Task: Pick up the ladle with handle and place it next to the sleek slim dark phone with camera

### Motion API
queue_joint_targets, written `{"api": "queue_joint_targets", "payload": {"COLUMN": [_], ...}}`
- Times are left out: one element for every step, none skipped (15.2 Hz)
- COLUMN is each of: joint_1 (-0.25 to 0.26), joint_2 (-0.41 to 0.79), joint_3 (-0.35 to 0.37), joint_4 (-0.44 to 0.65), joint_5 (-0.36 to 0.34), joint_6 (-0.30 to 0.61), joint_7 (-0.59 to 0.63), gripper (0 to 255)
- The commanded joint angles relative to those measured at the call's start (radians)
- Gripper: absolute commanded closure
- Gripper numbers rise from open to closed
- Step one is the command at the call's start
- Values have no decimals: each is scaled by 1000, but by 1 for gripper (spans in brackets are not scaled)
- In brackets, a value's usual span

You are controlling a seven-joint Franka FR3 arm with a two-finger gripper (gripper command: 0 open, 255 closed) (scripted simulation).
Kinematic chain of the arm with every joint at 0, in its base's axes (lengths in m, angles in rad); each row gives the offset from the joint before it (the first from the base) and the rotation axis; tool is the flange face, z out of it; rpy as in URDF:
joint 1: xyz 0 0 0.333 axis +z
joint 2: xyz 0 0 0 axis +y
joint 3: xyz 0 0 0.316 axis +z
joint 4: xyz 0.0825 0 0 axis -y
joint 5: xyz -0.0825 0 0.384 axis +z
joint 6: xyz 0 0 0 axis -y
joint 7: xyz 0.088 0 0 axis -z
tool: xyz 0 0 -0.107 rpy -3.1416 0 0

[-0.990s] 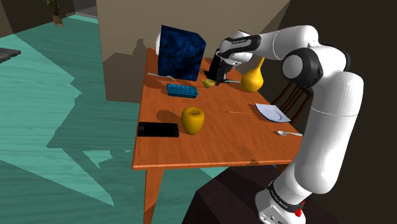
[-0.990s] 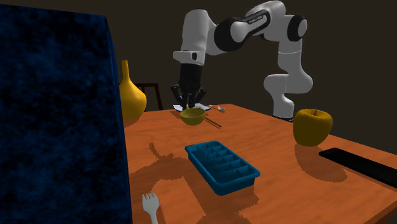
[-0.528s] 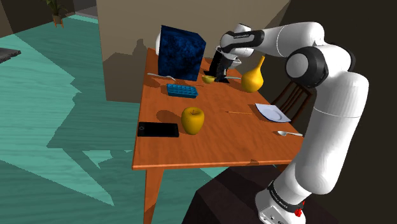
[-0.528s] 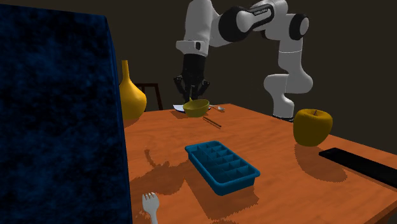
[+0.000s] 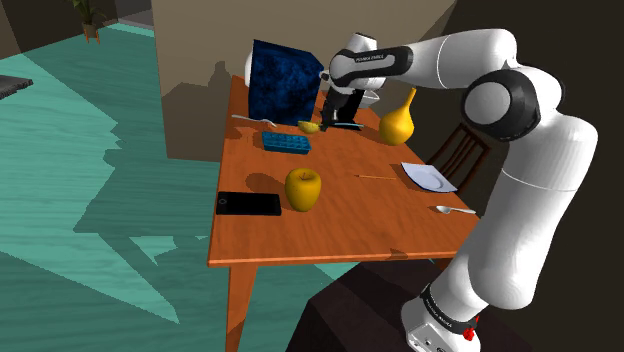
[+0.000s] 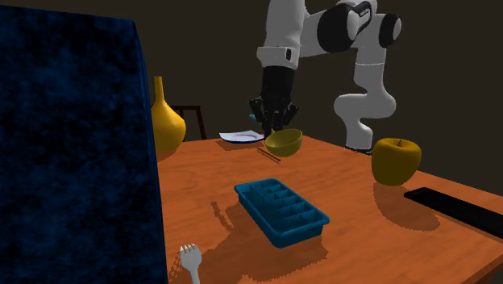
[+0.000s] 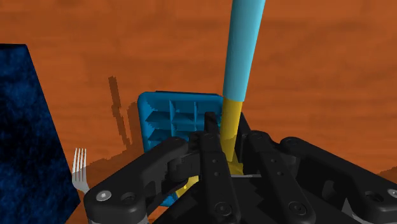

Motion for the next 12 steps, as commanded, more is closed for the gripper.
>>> {"api": "queue_joint_targets", "payload": {"joint_1": [36, 51, 67, 82, 97, 112, 126, 141, 155, 169, 182, 196], "joint_2": [-18, -22, -25, -27, -29, -29, -28, -27, -25, -21, -17, -12], "joint_3": [11, 18, 24, 31, 37, 44, 51, 58, 65, 72, 79, 85], "joint_4": [-16, -21, -24, -26, -27, -27, -25, -22, -18, -13, -7, 1], "joint_5": [-21, -29, -36, -44, -50, -57, -63, -68, -74, -79, -83, -87], "joint_6": [3, 5, 7, 8, 8, 8, 8, 7, 6, 4, 1, -1], "joint_7": [55, 80, 105, 129, 154, 178, 202, 226, 250, 273, 296, 319], "gripper": [255, 255, 255, 255, 255, 255, 255, 255, 255, 255, 255, 255]}}
